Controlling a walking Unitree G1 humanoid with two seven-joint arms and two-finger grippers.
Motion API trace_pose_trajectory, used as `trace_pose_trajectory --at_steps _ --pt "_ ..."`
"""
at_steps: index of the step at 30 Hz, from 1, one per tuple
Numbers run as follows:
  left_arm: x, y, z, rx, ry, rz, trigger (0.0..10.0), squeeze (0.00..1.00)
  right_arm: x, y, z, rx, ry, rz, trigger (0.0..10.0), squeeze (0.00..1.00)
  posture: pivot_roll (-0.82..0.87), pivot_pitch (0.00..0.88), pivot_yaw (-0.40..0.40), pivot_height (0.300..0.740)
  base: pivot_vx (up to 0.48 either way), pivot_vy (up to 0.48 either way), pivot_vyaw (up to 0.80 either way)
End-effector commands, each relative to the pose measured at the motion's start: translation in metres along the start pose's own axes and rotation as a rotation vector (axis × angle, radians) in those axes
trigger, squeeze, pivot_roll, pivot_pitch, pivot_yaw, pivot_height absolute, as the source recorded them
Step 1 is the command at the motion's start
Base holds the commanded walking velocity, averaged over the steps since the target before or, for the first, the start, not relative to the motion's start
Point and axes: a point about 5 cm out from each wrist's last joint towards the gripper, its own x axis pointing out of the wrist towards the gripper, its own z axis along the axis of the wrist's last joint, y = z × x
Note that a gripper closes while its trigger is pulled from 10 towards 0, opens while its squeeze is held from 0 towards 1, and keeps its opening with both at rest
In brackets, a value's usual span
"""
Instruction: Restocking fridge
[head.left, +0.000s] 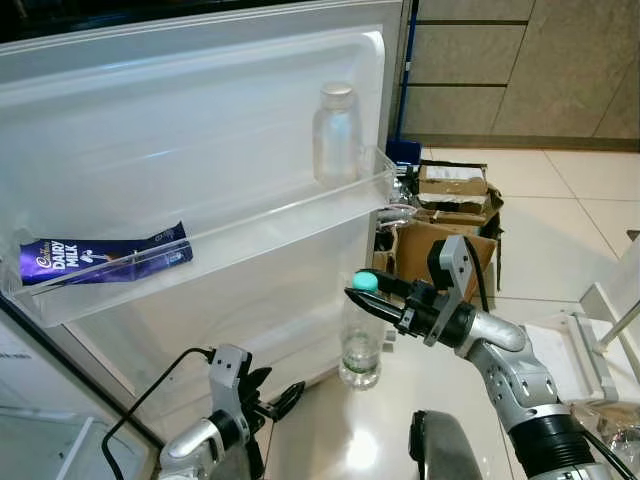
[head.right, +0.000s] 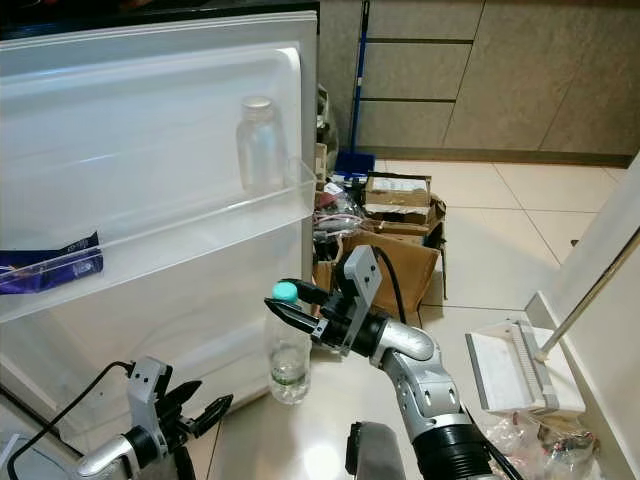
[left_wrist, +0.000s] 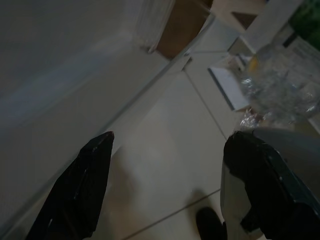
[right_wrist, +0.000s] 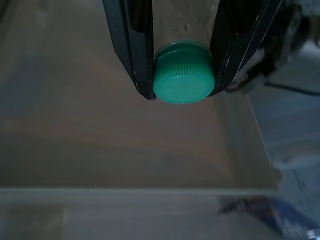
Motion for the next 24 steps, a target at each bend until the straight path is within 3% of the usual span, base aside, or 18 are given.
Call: trace_pose_trajectory --at_steps 1,13,19,24 --pt "-0.005 0.014 0.019 0.048 -0.081 0.042 10.0 0.0 0.01 -0.004 0.015 -0.02 -0.068 -0.017 10.0 0.0 -0.04 0.0 -0.01 0.426 0.0 0.0 0.0" --pt "-0.005 0.012 0.022 0.06 -0.095 -0.002 10.0 0.0 0.031 -0.012 0.023 0.005 -0.077 -0.121 10.0 0.0 -0.03 0.0 -0.015 0.426 0.0 0.0 0.0" --pt "-0.007 0.014 0.026 0.073 -0.11 -0.014 10.0 0.0 0.037 -0.008 0.01 -0.034 -0.022 -0.143 10.0 0.0 -0.02 0.006 -0.019 0.426 0.0 0.0 0.0" --pt "-0.005 0.014 0.034 0.096 -0.139 -0.044 10.0 0.0 0.042 -0.013 -0.006 -0.08 0.032 -0.248 10.0 0.0 -0.01 0.013 -0.018 0.426 0.0 0.0 0.0"
